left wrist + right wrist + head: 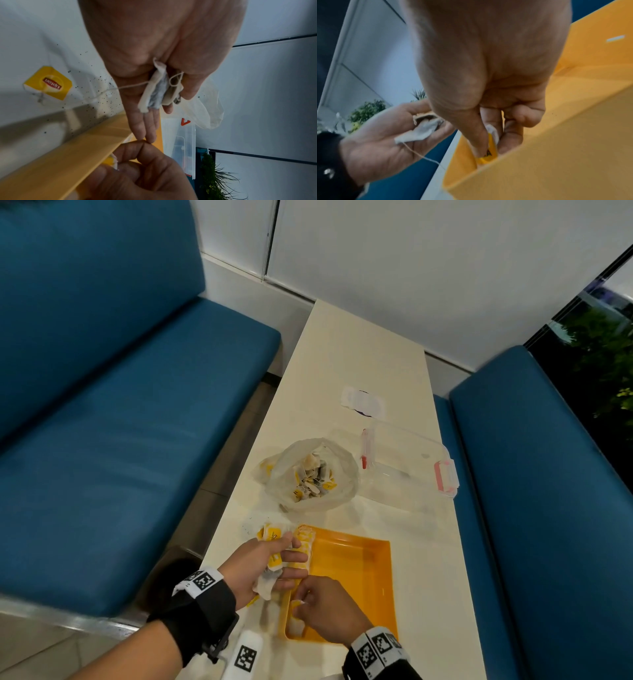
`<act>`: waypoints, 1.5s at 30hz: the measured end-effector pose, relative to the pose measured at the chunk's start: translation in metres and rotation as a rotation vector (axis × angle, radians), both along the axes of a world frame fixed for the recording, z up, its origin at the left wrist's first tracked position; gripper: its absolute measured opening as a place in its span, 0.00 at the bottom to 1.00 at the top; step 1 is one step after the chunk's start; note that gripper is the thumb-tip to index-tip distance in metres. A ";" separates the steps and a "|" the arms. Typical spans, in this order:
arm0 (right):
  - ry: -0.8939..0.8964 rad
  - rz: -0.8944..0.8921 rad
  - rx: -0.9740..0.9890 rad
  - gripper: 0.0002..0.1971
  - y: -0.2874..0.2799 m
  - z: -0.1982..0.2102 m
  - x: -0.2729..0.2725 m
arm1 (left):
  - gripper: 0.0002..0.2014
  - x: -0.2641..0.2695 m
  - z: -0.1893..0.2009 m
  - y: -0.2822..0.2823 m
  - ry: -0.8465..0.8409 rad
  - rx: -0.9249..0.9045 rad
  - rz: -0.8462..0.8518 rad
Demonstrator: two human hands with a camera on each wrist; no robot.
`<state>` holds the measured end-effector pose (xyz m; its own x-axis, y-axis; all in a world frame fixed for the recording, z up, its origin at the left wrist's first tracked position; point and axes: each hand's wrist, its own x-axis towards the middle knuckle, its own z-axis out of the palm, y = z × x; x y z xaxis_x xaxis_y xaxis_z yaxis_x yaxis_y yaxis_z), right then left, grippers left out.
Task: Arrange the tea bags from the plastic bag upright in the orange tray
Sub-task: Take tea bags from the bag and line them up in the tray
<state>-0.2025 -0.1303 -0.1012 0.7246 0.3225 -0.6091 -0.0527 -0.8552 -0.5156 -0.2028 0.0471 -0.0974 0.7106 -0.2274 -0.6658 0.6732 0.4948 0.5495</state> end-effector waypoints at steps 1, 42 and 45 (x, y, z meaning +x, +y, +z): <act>-0.042 0.023 -0.020 0.06 0.002 -0.002 -0.001 | 0.16 -0.001 0.000 -0.001 -0.003 0.005 -0.003; -0.351 -0.021 -0.052 0.07 -0.004 0.005 0.001 | 0.18 -0.002 -0.001 0.000 -0.003 -0.065 0.028; -0.460 -0.088 0.117 0.05 -0.003 0.029 0.009 | 0.19 -0.001 0.000 0.002 0.012 -0.133 0.066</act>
